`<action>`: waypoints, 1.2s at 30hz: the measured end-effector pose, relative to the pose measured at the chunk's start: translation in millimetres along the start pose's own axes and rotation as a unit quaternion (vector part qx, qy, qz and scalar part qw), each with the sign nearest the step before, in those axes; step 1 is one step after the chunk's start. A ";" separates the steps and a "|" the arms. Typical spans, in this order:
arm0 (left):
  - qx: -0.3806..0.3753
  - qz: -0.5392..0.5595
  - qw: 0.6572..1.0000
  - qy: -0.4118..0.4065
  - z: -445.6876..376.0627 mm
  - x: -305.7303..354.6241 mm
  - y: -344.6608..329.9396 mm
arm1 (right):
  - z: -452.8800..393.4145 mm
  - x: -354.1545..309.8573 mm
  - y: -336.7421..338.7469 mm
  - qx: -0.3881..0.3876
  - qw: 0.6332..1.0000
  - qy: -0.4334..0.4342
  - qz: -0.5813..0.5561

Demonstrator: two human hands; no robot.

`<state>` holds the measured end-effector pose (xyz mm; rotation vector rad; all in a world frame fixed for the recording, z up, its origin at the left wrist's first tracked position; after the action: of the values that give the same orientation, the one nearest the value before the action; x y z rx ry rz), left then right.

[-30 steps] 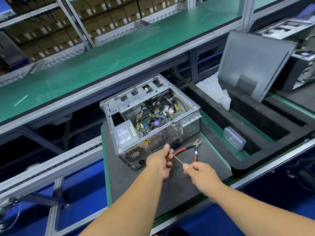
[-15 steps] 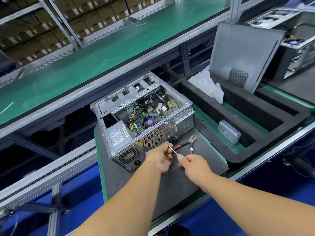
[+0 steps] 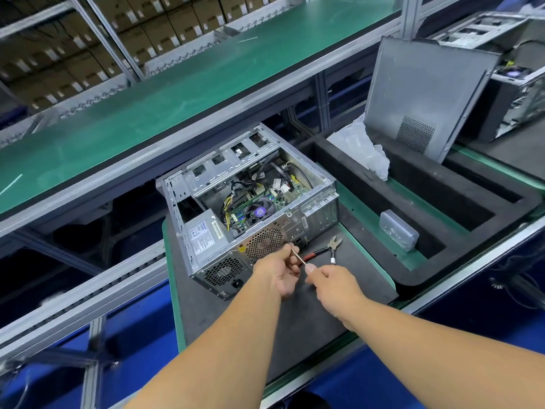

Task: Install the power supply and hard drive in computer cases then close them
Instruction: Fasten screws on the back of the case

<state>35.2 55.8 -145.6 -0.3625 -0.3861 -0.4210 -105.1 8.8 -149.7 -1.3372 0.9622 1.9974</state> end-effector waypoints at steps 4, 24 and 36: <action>0.005 -0.001 1.000 0.007 -2.0 0.4 0.6 | 0.4 -2.7 -3.2 -0.007 1.000 0.001 0.021; 0.081 -0.124 0.988 -0.049 3.5 -11.8 11.0 | 9.6 5.3 -11.4 -0.007 0.984 -0.091 -0.150; -0.010 -0.224 0.973 -0.054 16.7 -33.3 -2.1 | 21.9 13.2 -21.9 -0.010 0.951 -0.153 -0.270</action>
<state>1.5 71.7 -144.9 -0.3168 -0.5739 -0.8492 -105.1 40.1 -162.2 -1.1034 0.3770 1.7141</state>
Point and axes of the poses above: each hand's wrist, its own z-axis away from the middle knuckle, its own y-axis out of the back of the hand, x = y × z, the point moved 8 cm from there along -z, towards the middle knuckle, and after that the axes turned 13 degrees about y, right-handed, at the moved point
